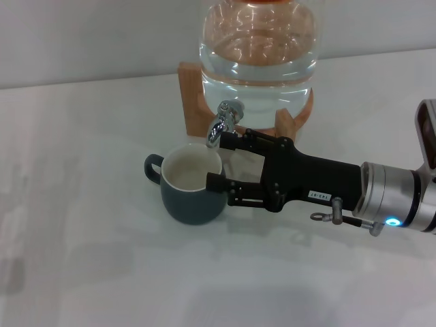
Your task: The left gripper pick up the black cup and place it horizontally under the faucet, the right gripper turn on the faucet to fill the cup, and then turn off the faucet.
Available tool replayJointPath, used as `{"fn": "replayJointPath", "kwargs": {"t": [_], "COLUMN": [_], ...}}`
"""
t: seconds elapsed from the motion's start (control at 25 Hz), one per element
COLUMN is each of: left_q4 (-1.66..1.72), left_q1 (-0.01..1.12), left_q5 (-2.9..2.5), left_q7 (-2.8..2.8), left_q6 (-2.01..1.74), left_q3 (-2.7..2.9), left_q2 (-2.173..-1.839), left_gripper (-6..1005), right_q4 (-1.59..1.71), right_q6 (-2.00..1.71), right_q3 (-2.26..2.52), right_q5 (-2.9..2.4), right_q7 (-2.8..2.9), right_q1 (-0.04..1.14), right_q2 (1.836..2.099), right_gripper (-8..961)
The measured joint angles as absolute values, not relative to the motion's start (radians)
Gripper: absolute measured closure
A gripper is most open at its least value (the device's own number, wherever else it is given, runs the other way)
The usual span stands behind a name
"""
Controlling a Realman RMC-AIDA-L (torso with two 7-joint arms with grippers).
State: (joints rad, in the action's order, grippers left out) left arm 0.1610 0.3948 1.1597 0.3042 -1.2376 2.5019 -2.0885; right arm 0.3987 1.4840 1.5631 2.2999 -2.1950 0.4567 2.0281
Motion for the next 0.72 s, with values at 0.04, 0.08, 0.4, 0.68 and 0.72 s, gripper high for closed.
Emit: {"fn": "replayJointPath", "kwargs": {"t": [0.04, 0.08, 0.4, 0.68, 0.72], "left_q4": [0.161, 0.161, 0.161, 0.159, 0.159], "left_q1": [0.396, 0.397, 0.402, 0.403, 0.403], "left_q5": [1.16, 1.16, 1.16, 1.16, 1.16], "left_q7": [0.304, 0.304, 0.305, 0.306, 0.306], "left_q6": [-1.235, -1.233, -1.229, -1.228, -1.227], "left_q3": [2.502, 2.502, 2.516, 2.516, 2.516], "left_q2": [-2.088, -2.088, -2.086, -2.086, -2.086], "left_gripper": [123, 124, 124, 124, 124], "right_q4": [0.399, 0.4, 0.402, 0.402, 0.402], "right_q6": [1.483, 1.483, 1.471, 1.467, 1.467], "right_q3": [1.563, 1.562, 1.557, 1.555, 1.555], "right_q5": [2.3, 2.3, 2.311, 2.311, 2.312], "right_q7": [-2.195, -2.195, -2.195, -2.197, -2.197], "right_q1": [0.457, 0.457, 0.457, 0.454, 0.454], "right_q2": [2.028, 2.028, 2.028, 2.028, 2.028], "right_gripper": [112, 113, 113, 113, 113]}}
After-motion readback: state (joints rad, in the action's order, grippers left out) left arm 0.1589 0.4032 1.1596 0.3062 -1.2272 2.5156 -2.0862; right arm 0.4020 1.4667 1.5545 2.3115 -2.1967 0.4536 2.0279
